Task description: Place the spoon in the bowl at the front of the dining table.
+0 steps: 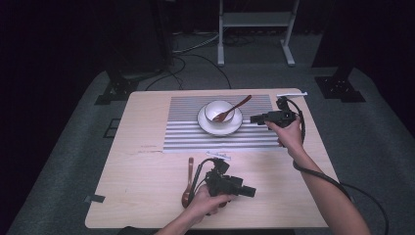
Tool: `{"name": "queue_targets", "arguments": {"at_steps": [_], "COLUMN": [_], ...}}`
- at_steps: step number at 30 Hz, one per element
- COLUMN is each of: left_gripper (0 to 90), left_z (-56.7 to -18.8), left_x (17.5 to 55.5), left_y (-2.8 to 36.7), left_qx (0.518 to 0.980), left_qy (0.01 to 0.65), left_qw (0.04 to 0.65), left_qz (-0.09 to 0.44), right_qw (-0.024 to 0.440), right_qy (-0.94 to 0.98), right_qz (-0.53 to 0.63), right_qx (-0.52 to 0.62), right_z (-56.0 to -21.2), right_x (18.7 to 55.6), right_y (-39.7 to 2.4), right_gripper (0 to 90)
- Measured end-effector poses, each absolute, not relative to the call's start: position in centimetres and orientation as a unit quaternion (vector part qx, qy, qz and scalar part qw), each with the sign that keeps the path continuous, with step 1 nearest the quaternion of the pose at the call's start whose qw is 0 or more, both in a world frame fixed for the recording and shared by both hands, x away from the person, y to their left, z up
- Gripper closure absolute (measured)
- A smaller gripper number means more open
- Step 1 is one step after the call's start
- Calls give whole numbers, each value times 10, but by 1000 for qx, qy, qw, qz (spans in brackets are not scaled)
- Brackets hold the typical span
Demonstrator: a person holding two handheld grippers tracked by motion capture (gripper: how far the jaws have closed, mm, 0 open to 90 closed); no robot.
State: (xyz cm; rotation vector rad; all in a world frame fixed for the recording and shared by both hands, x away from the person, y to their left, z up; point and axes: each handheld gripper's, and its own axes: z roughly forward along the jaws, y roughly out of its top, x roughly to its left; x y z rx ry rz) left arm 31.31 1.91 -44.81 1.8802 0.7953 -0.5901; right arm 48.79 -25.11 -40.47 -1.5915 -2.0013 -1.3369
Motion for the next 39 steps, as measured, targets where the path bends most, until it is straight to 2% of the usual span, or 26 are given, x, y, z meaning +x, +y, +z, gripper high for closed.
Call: {"name": "queue_targets", "arguments": {"at_steps": [39], "left_gripper": [61], "left_z": [-449], "left_x": [314], "left_y": [20], "left_qx": [771], "left_qy": [332], "left_qw": [486], "left_qz": [-243], "right_qw": [154], "right_qy": [-700], "right_qz": [-456], "right_qx": [-528], "right_z": [-416], "right_x": [444], "right_y": [-271], "right_gripper": [375]}}
